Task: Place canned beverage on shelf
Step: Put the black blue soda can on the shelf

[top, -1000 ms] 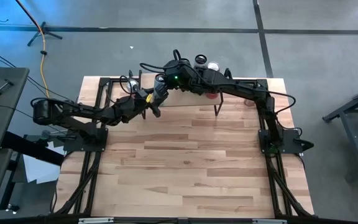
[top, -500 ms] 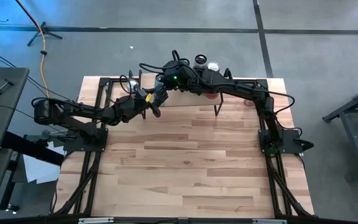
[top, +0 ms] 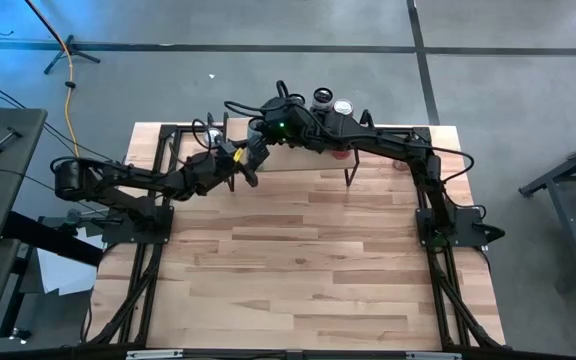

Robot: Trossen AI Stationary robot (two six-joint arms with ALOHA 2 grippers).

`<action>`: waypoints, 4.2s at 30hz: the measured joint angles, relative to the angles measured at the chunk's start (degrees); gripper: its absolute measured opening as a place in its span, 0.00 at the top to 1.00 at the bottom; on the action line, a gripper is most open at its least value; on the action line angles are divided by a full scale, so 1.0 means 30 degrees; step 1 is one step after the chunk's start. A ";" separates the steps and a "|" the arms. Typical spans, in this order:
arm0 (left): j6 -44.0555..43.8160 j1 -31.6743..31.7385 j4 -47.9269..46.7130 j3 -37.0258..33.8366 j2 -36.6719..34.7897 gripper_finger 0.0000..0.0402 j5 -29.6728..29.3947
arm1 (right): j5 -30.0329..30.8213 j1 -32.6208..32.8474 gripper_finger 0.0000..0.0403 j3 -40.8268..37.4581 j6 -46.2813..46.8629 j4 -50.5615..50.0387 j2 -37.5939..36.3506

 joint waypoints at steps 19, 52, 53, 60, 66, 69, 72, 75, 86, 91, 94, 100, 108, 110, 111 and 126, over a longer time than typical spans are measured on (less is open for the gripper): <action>0.2918 0.0073 0.0064 -0.0015 -0.0007 0.12 -0.0937 | -0.0829 0.0058 1.00 -0.0051 -0.0015 0.0792 0.0143; 0.2434 0.0079 -0.4035 0.0015 -0.5561 0.13 -0.0647 | -0.0624 -0.0750 1.00 0.1856 -0.2286 -0.1040 -0.1325; 0.2242 0.0079 -0.4588 0.0015 -0.5803 0.13 -0.0252 | -0.0618 -0.0750 1.00 0.1856 -0.2344 -0.1327 -0.1423; 0.1909 0.0050 -0.6496 0.0015 -0.8052 0.13 0.0297 | -0.0481 -0.0790 1.00 0.1856 -0.3353 -0.2489 -0.1969; 0.1318 0.0050 -0.8637 0.0015 -1.0333 0.13 0.0360 | -0.0304 -0.0965 1.00 0.1856 -0.3657 -0.5438 -0.2946; -0.0974 0.0072 -0.9430 0.0015 -1.1219 0.13 0.1298 | 0.0147 -0.0994 1.00 0.1764 -0.4008 -0.7030 -0.3581; -0.2431 0.0317 -0.9888 0.0145 -1.1693 0.13 0.3806 | 0.0240 -0.0991 1.00 0.0975 -0.4066 -0.8288 -0.4502; -0.2802 0.0727 -1.1438 0.1369 -1.1741 0.13 0.6009 | 0.0245 -0.0946 1.00 -0.0692 -0.3982 -0.8733 -0.5821; -0.2237 0.3986 -1.6224 0.5158 -1.2245 0.13 1.4055 | -0.0703 0.0869 1.00 -1.4408 0.0288 -0.3002 -1.5634; -0.3876 0.6883 -1.4042 0.4215 -1.2165 0.13 1.6496 | -0.1529 0.2422 1.00 -1.9057 0.2355 0.1297 -1.9025; -0.5056 0.9393 -1.3244 0.4351 -1.0699 0.13 2.0498 | -0.1534 0.2979 1.00 -2.0687 0.2356 0.3461 -1.9969; -0.5238 1.3747 -1.3190 0.6272 -0.7087 0.13 2.6297 | -0.1945 0.3325 1.00 -2.1276 0.1615 0.4391 -1.9920; -0.7078 1.5234 -1.3267 0.7395 -0.6360 0.13 2.3940 | -0.2841 0.4018 1.00 -2.1276 0.2018 0.4269 -1.9868; -0.7530 1.5234 -1.3306 0.7255 -0.6306 0.13 2.3548 | -0.2841 0.4178 1.00 -2.1276 0.2018 0.4281 -1.9868; -0.7375 1.5226 -1.3269 0.7115 -0.6302 0.13 2.3473 | -0.2841 0.4189 1.00 -2.1276 0.2022 0.4278 -1.9864; -0.5073 1.5219 -1.3264 0.6761 -0.5826 0.13 2.4517 | -0.2829 0.4189 1.00 -2.1276 0.3274 0.4487 -1.9861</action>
